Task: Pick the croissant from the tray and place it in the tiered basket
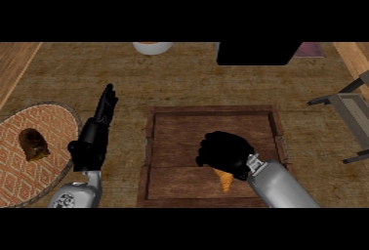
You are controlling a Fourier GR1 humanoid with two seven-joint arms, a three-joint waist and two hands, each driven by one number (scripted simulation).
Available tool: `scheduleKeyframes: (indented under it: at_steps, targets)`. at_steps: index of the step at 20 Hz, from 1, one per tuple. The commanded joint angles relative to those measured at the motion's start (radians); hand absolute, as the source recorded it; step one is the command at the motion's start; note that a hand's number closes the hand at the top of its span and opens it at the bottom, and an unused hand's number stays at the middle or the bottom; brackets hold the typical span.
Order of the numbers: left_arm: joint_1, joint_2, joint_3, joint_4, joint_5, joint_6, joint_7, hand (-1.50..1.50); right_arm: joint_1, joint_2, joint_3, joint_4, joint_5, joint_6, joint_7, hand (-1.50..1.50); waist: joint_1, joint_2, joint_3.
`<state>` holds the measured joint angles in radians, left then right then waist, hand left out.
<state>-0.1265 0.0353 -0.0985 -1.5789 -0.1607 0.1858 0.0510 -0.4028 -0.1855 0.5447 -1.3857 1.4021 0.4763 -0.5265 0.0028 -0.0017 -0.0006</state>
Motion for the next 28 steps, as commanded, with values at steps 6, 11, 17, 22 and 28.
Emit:
scheduleKeyframes:
  at_steps: [6, 11, 17, 22, 28]
  targets:
    - [-0.079, -0.032, 0.006, 0.088, -0.022, 0.018, 0.003, 0.00, -0.037, 0.077, -0.004, 0.187, 0.086, -0.302, -0.070, 1.50, 0.000, 0.003, 0.001]
    - [-0.003, 0.013, 0.046, 0.011, -0.009, 0.019, 0.016, 0.00, 0.101, -0.115, -0.219, -0.013, 0.049, -0.141, 0.104, 1.50, -0.067, -0.016, -0.001]
    - [0.022, 0.034, 0.087, 0.003, 0.001, 0.031, 0.030, 0.00, 0.172, -0.319, -0.565, -0.146, -0.041, 0.003, 0.245, 1.50, -0.141, -0.033, -0.004]
    - [0.066, 0.022, 0.068, -0.001, 0.004, 0.023, -0.014, 0.00, 0.260, -0.394, -0.761, -0.441, -0.150, 0.160, 0.281, 1.50, -0.122, -0.029, -0.004]
    - [0.069, 0.033, 0.052, -0.032, 0.008, -0.005, -0.002, 0.00, 0.147, -0.457, -1.079, -0.669, -0.333, 0.446, 0.341, 1.50, -0.077, -0.022, -0.003]
